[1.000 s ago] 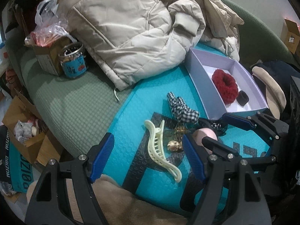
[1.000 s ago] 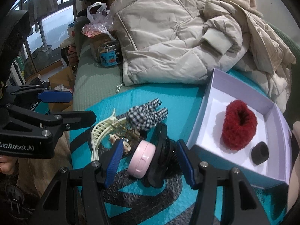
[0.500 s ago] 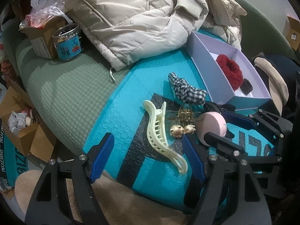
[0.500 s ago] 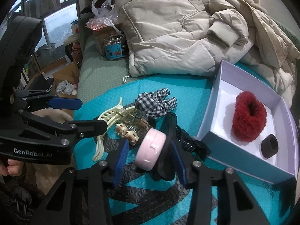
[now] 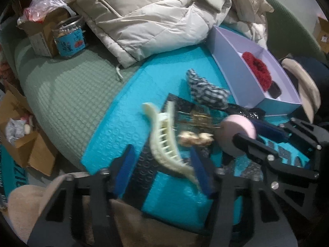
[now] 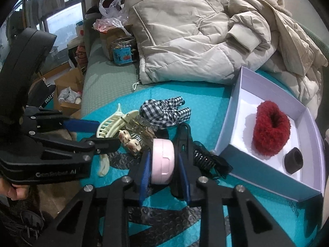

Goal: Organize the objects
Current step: 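Move both tools back to the remaining accessories beside the box, then grasp the cream claw clip with the left tool while the right tool grasps the pink compact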

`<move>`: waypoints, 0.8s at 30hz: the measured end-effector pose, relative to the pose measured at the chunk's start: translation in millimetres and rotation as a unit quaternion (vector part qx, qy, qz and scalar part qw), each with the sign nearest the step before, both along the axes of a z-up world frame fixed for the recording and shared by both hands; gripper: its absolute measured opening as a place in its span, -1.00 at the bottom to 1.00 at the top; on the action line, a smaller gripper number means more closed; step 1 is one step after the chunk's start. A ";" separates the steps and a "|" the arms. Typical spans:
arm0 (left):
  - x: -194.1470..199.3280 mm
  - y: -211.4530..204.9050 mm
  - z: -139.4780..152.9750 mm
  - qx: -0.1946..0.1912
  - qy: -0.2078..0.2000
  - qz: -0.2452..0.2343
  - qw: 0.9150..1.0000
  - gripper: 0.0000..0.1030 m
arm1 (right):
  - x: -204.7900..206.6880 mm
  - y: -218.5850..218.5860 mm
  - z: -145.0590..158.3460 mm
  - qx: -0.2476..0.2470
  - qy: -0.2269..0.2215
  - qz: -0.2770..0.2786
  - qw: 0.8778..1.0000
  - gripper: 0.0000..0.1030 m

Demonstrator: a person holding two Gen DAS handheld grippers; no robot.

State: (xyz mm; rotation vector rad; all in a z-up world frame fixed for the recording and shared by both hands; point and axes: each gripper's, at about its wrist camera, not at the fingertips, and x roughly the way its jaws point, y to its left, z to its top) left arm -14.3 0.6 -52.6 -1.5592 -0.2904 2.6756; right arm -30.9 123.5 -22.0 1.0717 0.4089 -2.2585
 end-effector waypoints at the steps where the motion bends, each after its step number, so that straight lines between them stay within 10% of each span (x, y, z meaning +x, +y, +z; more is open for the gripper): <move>1: -0.2 1.0 -0.4 -0.009 -0.002 0.000 1.000 -0.33 | 0.4 -0.3 0.0 0.002 0.001 0.002 1.000 -0.48; 24: 21.5 -10.5 -3.6 -0.023 -0.017 -0.003 1.000 -0.59 | 22.7 15.3 2.4 -0.005 -0.008 0.031 0.999 -0.47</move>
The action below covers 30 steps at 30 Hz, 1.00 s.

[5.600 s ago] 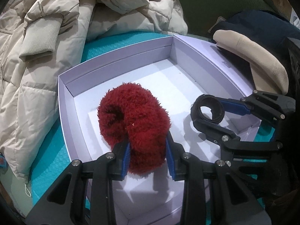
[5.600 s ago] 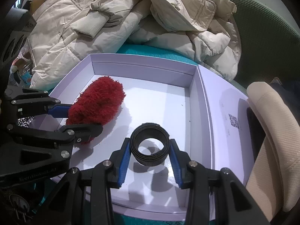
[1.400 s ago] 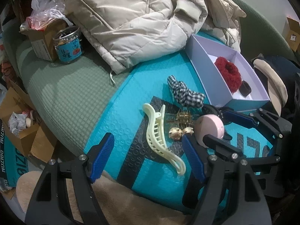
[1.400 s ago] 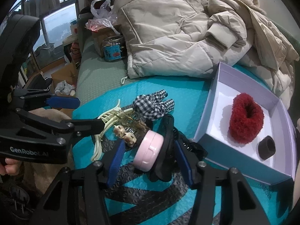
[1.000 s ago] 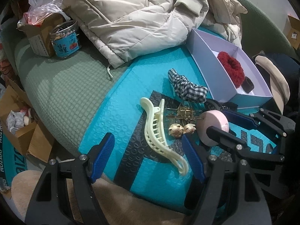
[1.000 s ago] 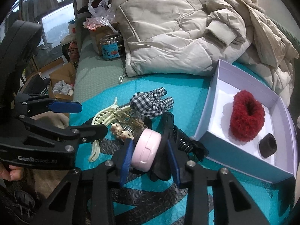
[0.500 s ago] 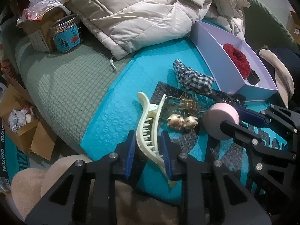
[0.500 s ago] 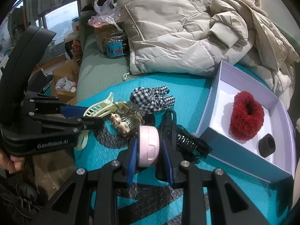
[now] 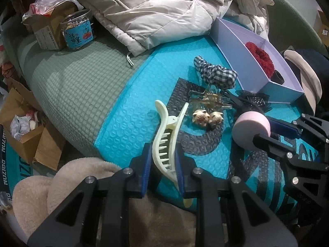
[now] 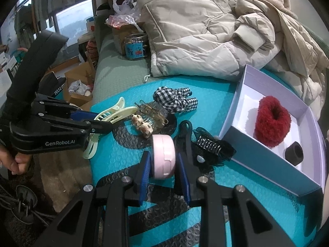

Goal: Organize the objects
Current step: 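Grasp the cream claw clip with the left tool while the right tool grasps the pink compact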

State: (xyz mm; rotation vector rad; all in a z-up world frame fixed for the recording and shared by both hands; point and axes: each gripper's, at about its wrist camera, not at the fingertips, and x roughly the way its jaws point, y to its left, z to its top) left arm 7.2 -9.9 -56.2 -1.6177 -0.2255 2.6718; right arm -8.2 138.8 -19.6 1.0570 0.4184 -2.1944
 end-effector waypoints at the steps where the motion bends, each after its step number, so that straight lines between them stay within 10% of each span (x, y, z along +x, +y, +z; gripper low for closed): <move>1: -0.2 0.1 -0.1 0.000 0.000 0.000 1.000 -0.59 | 0.2 1.2 0.8 -0.003 0.000 -0.001 1.000 -0.46; 30: -0.5 -1.5 -3.0 0.001 0.001 0.004 1.000 -0.59 | -6.0 -55.0 -22.2 0.053 0.049 0.030 0.997 -0.16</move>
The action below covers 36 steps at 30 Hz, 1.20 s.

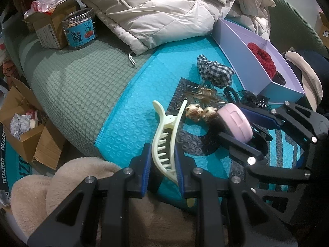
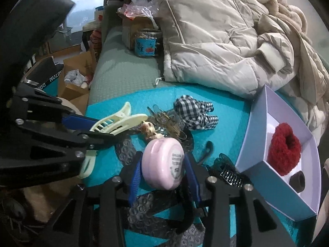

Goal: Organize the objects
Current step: 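Grasp the cream claw clip with the left tool while the right tool grasps the pink compact, then carry the claw clip and pink compact over the lavender box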

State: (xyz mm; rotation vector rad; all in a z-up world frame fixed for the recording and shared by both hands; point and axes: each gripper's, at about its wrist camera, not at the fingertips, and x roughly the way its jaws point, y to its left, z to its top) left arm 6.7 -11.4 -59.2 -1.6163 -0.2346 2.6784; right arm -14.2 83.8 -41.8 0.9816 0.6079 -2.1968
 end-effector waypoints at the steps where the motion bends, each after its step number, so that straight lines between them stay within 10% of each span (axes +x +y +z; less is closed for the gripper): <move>1: 0.3 -0.3 -0.2 0.000 0.000 0.000 1.000 -0.59 | -2.7 0.0 -2.7 0.001 -0.007 -0.003 1.000 -0.16; 6: 0.2 -1.1 -0.4 0.002 0.001 0.001 1.000 -0.59 | -10.1 5.8 -6.7 -0.033 -0.026 -0.019 0.999 -0.18; 8: 0.2 -2.0 -1.3 0.003 0.002 0.001 1.000 -0.59 | -11.5 7.7 -6.8 -0.040 -0.033 -0.021 0.998 -0.59; 36: 11.9 1.5 38.4 0.001 0.030 0.000 1.000 -0.62 | -2.5 32.9 33.4 -0.082 -0.038 -0.019 0.996 -0.60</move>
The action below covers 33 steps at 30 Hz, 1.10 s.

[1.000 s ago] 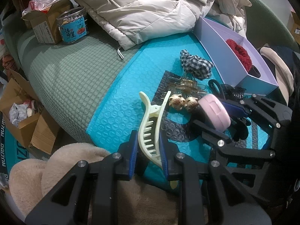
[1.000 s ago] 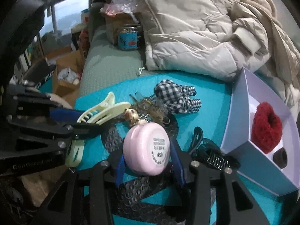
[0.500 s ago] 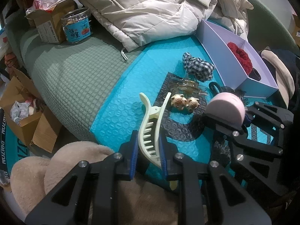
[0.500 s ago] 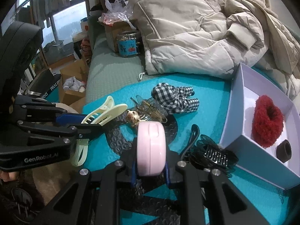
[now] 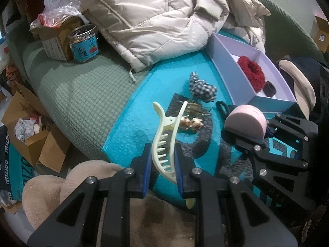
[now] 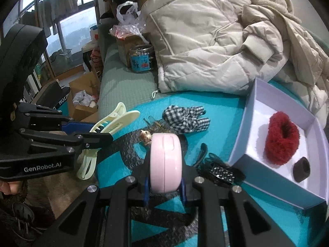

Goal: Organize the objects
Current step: 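Carry the claw clip and pink compact over the lavender box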

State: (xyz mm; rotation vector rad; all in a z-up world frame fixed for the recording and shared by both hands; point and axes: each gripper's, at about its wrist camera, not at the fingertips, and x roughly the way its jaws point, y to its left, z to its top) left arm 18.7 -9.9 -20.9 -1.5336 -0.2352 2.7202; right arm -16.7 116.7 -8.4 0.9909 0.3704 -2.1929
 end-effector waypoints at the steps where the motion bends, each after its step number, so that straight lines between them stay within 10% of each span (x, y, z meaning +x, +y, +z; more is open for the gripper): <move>1: 0.3 1.8 1.6 0.000 0.001 -0.003 1.000 -0.62 | 0.8 2.3 2.3 0.000 0.002 -0.002 1.000 -0.60; 33: -17.6 131.8 39.5 -0.001 0.037 -0.131 0.991 -0.62 | 22.5 119.8 37.3 0.008 0.016 -0.116 0.993 -0.60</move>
